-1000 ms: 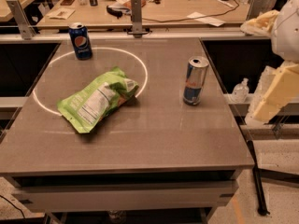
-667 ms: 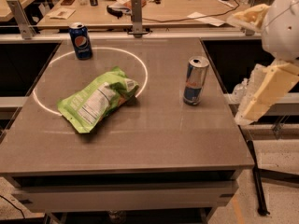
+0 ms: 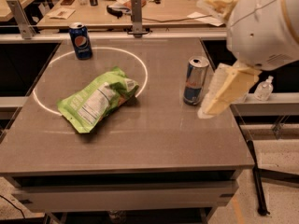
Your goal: Pick green rice chip bag
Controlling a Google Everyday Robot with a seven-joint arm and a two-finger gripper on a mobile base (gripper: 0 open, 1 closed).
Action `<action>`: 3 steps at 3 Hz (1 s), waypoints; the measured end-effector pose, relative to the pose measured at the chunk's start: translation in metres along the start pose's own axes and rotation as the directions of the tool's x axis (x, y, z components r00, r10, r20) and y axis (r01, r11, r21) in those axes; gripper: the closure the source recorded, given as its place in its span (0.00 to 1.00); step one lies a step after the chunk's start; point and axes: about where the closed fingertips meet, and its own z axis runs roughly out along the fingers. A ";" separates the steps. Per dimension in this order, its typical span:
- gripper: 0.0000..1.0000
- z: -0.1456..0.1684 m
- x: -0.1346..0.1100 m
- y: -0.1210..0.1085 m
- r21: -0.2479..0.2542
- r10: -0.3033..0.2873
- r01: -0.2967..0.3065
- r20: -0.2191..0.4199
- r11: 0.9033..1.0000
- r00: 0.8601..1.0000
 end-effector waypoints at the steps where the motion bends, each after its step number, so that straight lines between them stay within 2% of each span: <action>1: 0.00 0.024 -0.023 -0.003 0.035 -0.082 0.081 0.023 0.996 0.996; 2: 0.00 0.054 -0.037 -0.003 0.019 -0.161 0.160 0.013 0.987 0.987; 3: 0.00 0.079 -0.045 0.000 -0.002 -0.236 0.236 -0.010 0.972 0.972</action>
Offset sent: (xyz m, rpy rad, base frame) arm 0.0482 0.0765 -0.0581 -0.1666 -0.0931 0.1631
